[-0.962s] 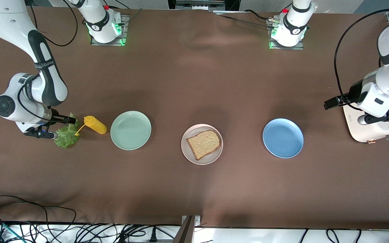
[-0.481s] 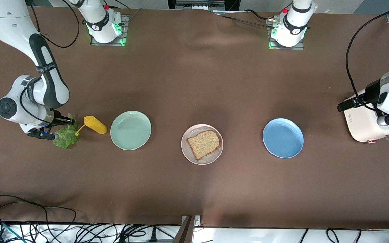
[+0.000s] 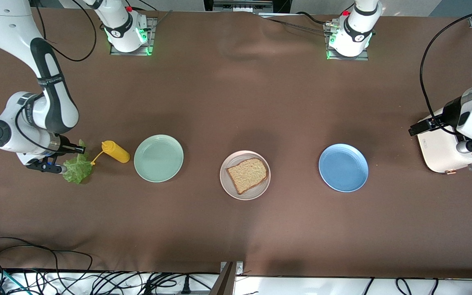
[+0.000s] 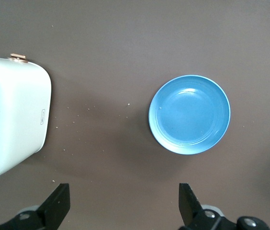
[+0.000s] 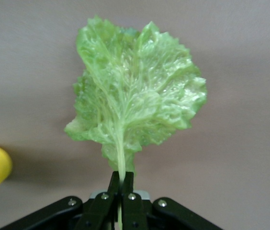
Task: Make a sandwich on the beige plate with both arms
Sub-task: 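Carry the lettuce over the bread on the beige plate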
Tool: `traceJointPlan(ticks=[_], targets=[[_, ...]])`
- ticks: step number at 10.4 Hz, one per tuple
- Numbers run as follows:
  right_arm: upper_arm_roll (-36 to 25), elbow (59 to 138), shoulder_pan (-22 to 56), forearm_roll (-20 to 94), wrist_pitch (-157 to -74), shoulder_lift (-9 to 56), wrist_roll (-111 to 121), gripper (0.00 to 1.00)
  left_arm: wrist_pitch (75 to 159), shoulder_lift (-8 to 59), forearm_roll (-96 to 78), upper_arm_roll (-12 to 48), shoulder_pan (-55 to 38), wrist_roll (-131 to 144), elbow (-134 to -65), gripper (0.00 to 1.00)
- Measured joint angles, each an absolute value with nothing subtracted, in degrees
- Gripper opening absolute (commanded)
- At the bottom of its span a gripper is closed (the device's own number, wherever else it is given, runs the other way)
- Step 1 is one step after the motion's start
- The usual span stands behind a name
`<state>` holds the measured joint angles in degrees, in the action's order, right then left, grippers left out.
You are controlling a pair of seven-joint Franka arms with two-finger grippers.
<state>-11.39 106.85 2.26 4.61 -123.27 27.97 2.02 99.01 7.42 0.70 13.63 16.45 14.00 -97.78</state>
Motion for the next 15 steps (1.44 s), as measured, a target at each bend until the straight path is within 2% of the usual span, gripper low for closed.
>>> traceJointPlan(ticks=[5,8,11,13,15], targets=[[-11.1,89.3,4.4,4.7,-101.0,25.6,-4.5,0.0,99.0,8.0,0.7,13.6,16.5,12.1,-97.5,1.0],[-10.5,82.1,13.4,4.9,-93.7,25.3,-21.8,0.0,99.0,8.6,0.7,13.6,16.5,12.0,-97.4,1.0],[-9.7,81.7,23.0,8.4,-95.0,25.9,-40.7,0.0,99.0,9.1,0.7,13.6,16.5,12.0,-97.3,1.0],[-8.9,81.8,28.9,11.1,-101.6,28.2,-52.1,0.0,99.0,9.5,0.7,13.6,16.4,12.0,-97.3,1.0],[-8.7,81.8,35.1,13.2,-113.7,32.3,-65.3,0.0,99.0,9.7,0.7,13.7,16.3,12.0,-97.2,1.0]])
